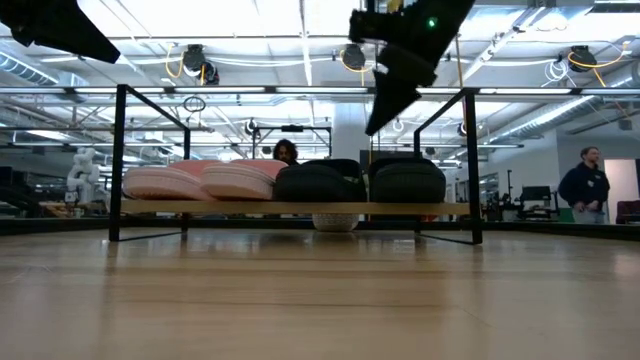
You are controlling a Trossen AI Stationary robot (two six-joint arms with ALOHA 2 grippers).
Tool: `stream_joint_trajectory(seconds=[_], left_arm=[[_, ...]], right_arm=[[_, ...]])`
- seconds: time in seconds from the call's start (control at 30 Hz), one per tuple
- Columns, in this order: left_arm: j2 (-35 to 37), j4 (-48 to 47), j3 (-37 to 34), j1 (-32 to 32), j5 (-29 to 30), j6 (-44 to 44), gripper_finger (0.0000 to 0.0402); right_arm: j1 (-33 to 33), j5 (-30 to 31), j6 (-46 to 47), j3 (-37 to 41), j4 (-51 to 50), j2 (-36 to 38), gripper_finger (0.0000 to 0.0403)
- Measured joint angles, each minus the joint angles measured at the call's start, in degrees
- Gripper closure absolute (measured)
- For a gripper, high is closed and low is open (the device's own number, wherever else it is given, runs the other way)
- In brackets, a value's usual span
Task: Pick and place slides into the shelf
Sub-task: Adjust the black slide on the shelf
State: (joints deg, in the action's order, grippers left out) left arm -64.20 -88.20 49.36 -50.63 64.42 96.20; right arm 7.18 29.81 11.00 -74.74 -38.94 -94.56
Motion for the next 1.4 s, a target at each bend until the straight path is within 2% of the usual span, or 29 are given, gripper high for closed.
stream_joint_trajectory(seconds=[0.13, 0.4, 0.63, 1.17, 1.4], left_arm=[[0.0, 0.0, 0.0, 0.0, 0.0, 0.0, 0.0314], [0.0, 0.3, 0.0, 0.0, 0.0, 0.0, 0.0314], [0.0, 0.3, 0.0, 0.0, 0.0, 0.0, 0.0314], [0.0, 0.2, 0.0, 0.0, 0.0, 0.0, 0.0314], [0.0, 0.2, 0.0, 0.0, 0.0, 0.0, 0.0314]], right_arm=[[0.6, 0.2, -2.1, 0.0, 5.2, -0.2, 0.0215], [-0.5, 0.3, -1.6, 0.0, 6.3, -2.8, 0.0215], [-0.8, 3.0, -2.8, 0.0, 8.2, -3.4, 0.0224], [-2.0, 2.9, -3.1, 0.0, 10.4, -3.4, 0.0234], [-2.3, 0.2, -2.9, 0.0, 11.0, -4.1, 0.0234]])
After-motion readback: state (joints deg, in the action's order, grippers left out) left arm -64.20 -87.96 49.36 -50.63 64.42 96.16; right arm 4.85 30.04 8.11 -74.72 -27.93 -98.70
